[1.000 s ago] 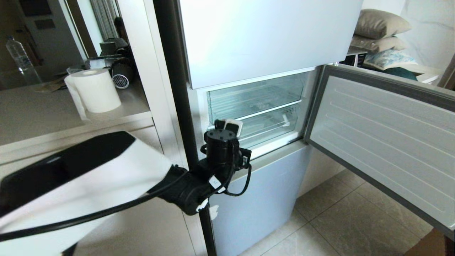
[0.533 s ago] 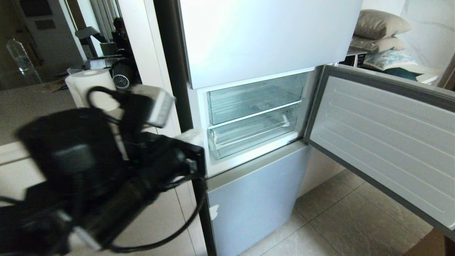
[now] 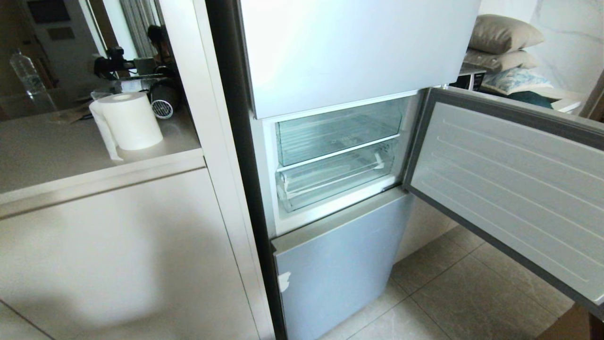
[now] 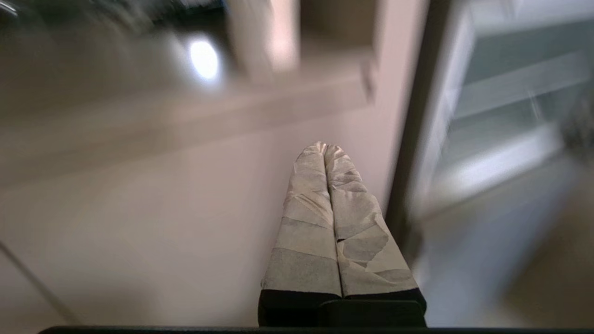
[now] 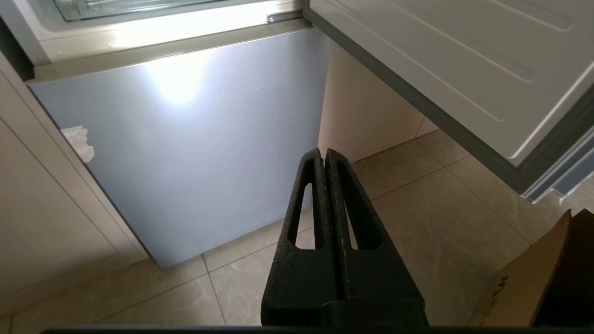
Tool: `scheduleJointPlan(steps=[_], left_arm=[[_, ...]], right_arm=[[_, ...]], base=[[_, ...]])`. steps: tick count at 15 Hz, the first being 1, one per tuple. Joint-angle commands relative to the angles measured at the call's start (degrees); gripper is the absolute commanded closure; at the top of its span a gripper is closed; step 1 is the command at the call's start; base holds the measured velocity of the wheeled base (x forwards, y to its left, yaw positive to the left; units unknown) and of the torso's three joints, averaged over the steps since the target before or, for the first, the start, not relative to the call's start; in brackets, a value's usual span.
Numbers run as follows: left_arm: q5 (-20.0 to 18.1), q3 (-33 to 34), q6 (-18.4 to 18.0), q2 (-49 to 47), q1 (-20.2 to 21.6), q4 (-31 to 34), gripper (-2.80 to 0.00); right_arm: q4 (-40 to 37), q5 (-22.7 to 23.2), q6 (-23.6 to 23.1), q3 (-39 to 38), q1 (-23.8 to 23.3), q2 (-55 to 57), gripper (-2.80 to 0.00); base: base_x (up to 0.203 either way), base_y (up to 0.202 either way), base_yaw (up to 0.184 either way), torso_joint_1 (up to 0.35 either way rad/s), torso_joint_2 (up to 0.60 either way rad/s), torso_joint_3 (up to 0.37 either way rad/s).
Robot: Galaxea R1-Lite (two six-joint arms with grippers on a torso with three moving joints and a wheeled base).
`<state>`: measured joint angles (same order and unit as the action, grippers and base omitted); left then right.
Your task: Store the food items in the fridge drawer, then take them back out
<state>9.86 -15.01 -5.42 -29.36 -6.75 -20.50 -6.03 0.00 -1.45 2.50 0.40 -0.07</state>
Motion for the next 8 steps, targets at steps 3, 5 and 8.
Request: scheduleJointPlan(steps=[3, 5, 8], left_arm=[[-14.8, 11.2, -0.3, 23.4, 5.8, 22.8, 0.0], [-14.7, 11.8, -0.7, 29.2, 6.3, 23.4, 0.0], [-10.8, 12.6, 7.9, 29.3, 6.6, 23.4, 0.0]], right_arm=[[0.1, 0.0, 0.4, 0.0, 0.0, 0.0, 0.0], [0.1, 0.1, 0.2, 0.0, 0.0, 0.0, 0.0], [0.1, 0.1, 0.3, 0.0, 0.0, 0.0, 0.0]], base=[[0.0, 0.0, 0.0, 0.0, 0.0, 0.0], [0.0, 0.0, 0.0, 0.0, 0.0, 0.0], [0.0, 0.0, 0.0, 0.0, 0.0, 0.0]])
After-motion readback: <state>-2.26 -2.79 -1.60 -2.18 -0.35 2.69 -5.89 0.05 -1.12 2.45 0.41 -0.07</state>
